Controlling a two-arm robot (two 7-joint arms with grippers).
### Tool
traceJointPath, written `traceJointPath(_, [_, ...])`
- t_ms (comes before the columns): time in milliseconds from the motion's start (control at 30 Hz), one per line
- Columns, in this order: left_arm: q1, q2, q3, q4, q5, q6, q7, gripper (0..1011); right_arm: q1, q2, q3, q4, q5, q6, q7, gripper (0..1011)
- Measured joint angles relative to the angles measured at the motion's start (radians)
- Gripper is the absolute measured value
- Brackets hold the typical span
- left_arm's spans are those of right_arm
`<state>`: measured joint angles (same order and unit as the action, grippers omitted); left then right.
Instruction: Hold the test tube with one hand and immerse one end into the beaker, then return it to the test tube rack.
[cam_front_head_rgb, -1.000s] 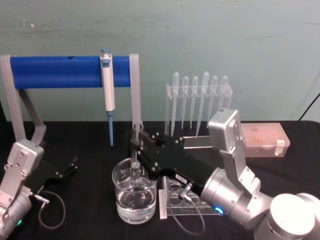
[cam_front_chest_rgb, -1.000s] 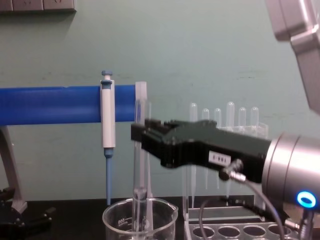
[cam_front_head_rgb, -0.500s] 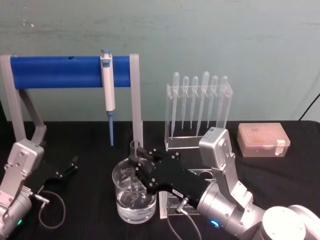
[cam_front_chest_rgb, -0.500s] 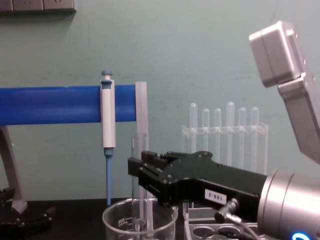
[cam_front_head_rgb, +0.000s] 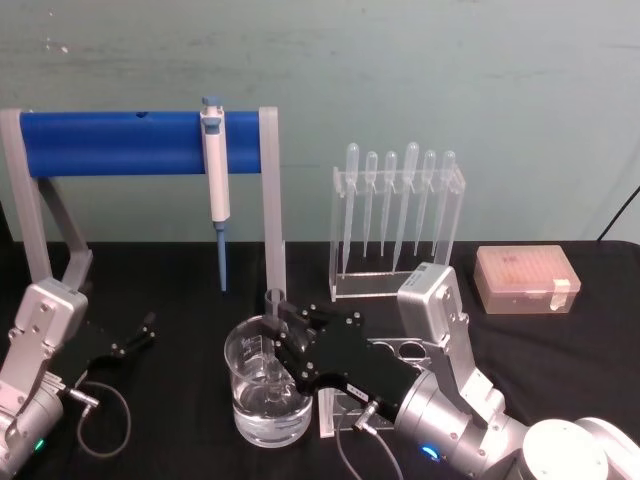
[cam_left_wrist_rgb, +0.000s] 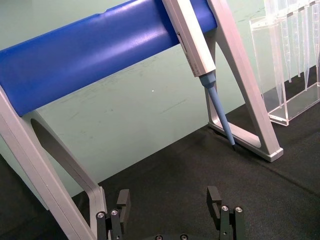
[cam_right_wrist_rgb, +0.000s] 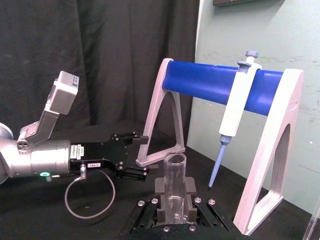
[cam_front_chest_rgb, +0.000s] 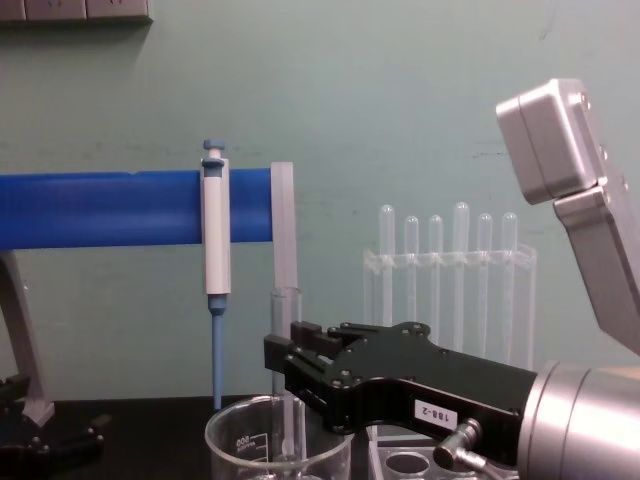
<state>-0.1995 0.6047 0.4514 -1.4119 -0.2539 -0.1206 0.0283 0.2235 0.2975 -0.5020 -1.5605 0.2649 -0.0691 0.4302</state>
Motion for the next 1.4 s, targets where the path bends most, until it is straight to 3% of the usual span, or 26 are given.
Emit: traceJointPath(1400, [0.000,0.000,0.000,0.000,0.000,0.000,0.000,1000,-0.002,-0.005,0.007,0.007,-0.002,0.003,-0.001,225])
